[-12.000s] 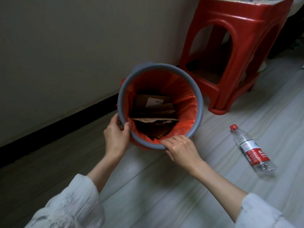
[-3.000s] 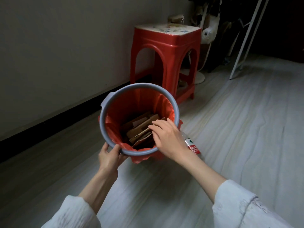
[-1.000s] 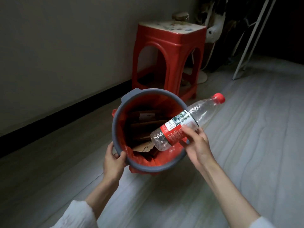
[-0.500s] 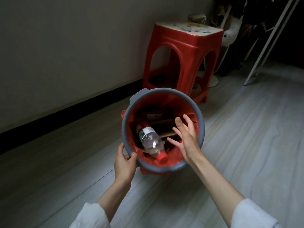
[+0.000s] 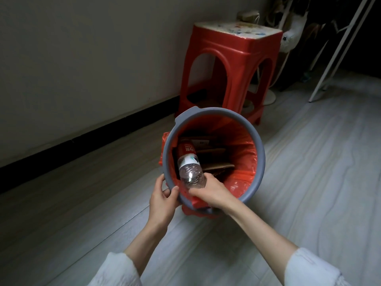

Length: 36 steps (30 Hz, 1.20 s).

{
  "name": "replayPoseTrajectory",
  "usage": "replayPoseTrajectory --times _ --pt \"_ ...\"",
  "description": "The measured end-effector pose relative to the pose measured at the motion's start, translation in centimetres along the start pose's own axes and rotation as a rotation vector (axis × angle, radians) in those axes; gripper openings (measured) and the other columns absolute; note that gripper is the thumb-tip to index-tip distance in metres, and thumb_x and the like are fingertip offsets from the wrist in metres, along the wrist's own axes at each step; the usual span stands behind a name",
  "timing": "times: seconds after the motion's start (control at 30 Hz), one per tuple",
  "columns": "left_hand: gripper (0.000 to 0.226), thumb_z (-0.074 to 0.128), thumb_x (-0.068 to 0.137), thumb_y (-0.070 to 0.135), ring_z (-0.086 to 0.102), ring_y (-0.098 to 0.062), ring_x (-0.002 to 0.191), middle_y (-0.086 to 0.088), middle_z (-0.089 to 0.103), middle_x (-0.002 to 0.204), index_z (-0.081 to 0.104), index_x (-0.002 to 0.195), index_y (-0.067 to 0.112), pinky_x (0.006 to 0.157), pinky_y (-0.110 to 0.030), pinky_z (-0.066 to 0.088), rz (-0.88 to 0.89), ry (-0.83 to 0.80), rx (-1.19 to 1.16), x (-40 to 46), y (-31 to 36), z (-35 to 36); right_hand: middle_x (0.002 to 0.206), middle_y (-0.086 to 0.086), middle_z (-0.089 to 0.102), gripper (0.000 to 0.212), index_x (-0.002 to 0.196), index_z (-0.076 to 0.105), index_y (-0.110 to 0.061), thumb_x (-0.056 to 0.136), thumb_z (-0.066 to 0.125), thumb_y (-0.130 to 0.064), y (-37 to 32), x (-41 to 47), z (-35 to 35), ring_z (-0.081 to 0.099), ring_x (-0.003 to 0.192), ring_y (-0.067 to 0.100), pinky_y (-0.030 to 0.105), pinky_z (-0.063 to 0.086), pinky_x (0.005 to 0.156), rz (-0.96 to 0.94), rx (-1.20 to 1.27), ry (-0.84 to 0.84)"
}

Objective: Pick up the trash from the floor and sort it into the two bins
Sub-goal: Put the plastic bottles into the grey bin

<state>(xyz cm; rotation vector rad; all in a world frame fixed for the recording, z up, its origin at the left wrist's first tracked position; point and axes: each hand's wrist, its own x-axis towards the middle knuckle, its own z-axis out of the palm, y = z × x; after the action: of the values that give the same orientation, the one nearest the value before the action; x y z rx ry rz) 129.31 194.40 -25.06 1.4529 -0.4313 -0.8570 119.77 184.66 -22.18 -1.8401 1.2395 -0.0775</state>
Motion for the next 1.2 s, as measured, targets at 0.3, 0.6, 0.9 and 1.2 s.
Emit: replayPoseTrajectory --times 0.3,0.6,0.9,1.2 --pt "0.043 0.050 0.092 0.002 0.070 -0.022 0.080 -0.012 0.072 0.083 0.043 0.130 0.023 0.079 -0.040 0.056 -0.004 0.040 0.060 0.4 -0.4 -0.7 0.118 0.016 0.049 0.068 0.149 0.012 -0.013 0.093 0.047 -0.030 1.6 -1.2 -3.1 0.060 0.101 0.038 0.041 0.047 0.079 -0.256 -0.553 0.434" --pt "0.042 0.049 0.092 0.003 0.070 -0.020 0.080 -0.011 0.072 0.082 0.043 0.127 0.026 0.076 -0.035 0.057 0.009 0.024 0.093 -0.2 -0.4 -0.4 0.075 0.017 0.056 0.069 0.130 0.052 -0.006 0.070 0.078 -0.028 0.2 1.2 -2.9 0.061 0.047 0.031 0.027 0.039 0.035 -0.347 -0.826 0.544" --pt "0.040 0.049 0.092 0.003 0.069 -0.021 0.082 -0.010 0.072 0.083 0.046 0.118 0.034 0.075 -0.034 0.057 0.021 0.046 0.094 0.1 -0.2 -0.5 0.124 0.017 0.058 0.054 0.138 0.040 -0.023 0.089 0.051 -0.043 -2.4 1.9 -6.5 0.051 0.117 0.038 0.040 0.043 0.090 -0.223 -0.692 0.244" --pt "0.042 0.050 0.091 0.002 0.070 -0.024 0.080 -0.010 0.072 0.084 0.045 0.126 0.023 0.082 -0.045 0.056 -0.022 0.086 0.071 0.9 0.1 -0.7 0.125 0.011 0.059 0.051 0.129 0.053 -0.028 0.081 0.060 -0.042 -3.0 4.9 -6.8 0.051 0.121 0.033 0.037 0.043 0.099 -0.150 -0.462 0.083"
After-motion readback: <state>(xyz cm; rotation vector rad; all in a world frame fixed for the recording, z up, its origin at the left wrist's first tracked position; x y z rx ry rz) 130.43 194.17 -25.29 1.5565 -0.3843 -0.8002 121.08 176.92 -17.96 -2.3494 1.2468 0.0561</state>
